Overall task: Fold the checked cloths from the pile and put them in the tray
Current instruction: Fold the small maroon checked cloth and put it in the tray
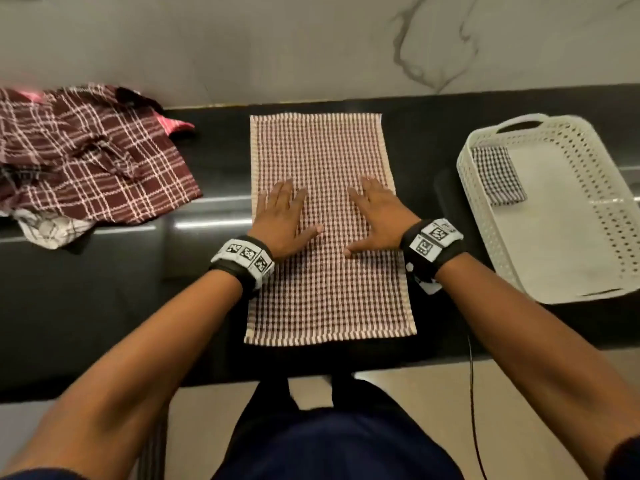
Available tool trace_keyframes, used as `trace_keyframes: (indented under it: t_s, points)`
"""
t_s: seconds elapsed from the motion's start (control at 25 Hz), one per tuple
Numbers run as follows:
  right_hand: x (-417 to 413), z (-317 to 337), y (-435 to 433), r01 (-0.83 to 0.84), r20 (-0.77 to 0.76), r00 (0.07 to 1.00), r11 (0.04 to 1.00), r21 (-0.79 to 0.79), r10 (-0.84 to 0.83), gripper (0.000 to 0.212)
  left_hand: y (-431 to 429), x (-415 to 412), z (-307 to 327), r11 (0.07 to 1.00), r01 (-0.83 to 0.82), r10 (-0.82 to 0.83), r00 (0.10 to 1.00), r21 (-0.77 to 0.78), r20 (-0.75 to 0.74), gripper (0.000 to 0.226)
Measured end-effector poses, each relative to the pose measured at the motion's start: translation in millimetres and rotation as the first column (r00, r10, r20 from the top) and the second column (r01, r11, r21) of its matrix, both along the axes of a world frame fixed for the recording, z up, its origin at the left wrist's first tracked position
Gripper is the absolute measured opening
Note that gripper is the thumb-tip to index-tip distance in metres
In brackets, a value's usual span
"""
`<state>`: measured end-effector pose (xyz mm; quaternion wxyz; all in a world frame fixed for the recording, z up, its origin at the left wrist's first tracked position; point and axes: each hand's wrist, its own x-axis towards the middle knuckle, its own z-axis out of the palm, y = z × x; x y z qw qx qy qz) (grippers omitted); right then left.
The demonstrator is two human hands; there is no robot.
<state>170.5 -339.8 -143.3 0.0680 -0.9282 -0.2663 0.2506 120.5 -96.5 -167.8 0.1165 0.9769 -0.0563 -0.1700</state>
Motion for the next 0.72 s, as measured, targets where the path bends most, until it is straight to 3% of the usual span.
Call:
trace_keyframes:
  t_s: [0.12,0.2,0.32,0.48,0.64,0.72]
  points:
    - [-60,10,-10,-0.048,0.091,0.996,0.942,0.331,0.019,0.068,-10,-55,22,0.942,0.267,-0.254,0.963,-0.205,0.089,0.043]
    - [-102,14,-17,-0.162,0.081,0.987,0.909,0.383,0.141,0.043,-15,-94,28,0.888,0.369,-0.377,0.926,-0.274,0.027,0.027]
    - [-148,6,-13,-0.286,0.042,0.958,0.923,0.259,0.285,0.040,-24,-130,22,0.897,0.356,-0.376,0.926,-0.263,-0.031,0.037]
    - [-161,-1,2,-0.303,0.131,0.950,0.937,0.175,0.282,0.027,-42,-142,14,0.964,0.254,-0.254,0.967,-0.085,0.011,0.062]
    - [-146,5,9,-0.154,0.012,0.988,0.955,0.253,0.156,0.021,-54,-136,16,0.989,0.140,-0.137,0.988,-0.038,0.079,0.031]
    - [-139,6,-1,-0.178,0.000,0.983,0.951,0.251,0.184,0.023,-41,-129,19,0.991,0.100,-0.093,0.993,-0.086,0.077,0.028]
